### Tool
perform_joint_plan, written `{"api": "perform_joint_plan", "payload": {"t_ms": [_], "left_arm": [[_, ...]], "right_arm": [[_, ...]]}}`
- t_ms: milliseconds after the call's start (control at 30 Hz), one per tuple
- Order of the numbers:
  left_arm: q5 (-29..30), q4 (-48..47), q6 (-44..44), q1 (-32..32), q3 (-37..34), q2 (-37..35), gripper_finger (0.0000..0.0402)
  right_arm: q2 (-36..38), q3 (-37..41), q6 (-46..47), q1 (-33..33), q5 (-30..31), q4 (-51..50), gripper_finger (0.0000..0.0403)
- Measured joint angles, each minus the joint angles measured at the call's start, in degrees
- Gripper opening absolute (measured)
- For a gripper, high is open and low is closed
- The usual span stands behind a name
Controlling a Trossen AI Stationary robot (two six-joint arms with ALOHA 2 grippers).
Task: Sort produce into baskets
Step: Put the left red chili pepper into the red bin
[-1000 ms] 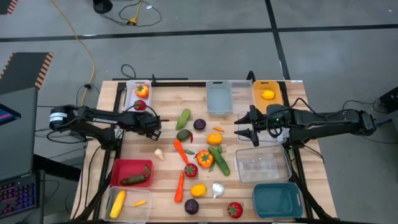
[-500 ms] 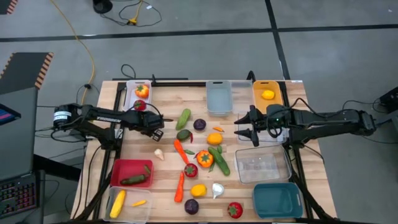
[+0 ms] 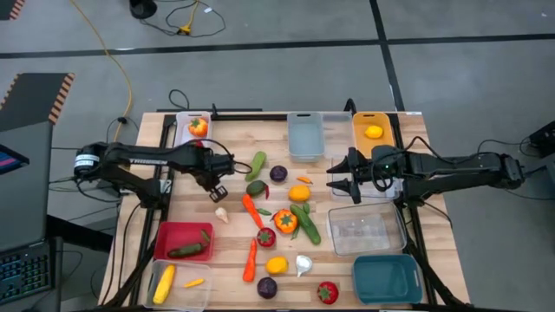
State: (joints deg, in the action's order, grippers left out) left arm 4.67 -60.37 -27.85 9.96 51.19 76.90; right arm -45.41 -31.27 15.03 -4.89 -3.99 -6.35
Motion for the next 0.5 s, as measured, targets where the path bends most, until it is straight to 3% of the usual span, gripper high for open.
{"api": "perform_joint_plan", "payload": {"t_ms": [267,500], "left_arm": [[-6.8,-10.7,-1.2,-11.2,12.8,-0.1,0.0005],[-14.6,-10.9,-12.4,-24.8,14.6,-0.1,0.0005]], "right_arm": [[-1.9,0.0,0.1,0.2,0.0,3.0,0.026],[-7.5,0.0,0.1,2.7,0.0,12.5,0.026]]}}
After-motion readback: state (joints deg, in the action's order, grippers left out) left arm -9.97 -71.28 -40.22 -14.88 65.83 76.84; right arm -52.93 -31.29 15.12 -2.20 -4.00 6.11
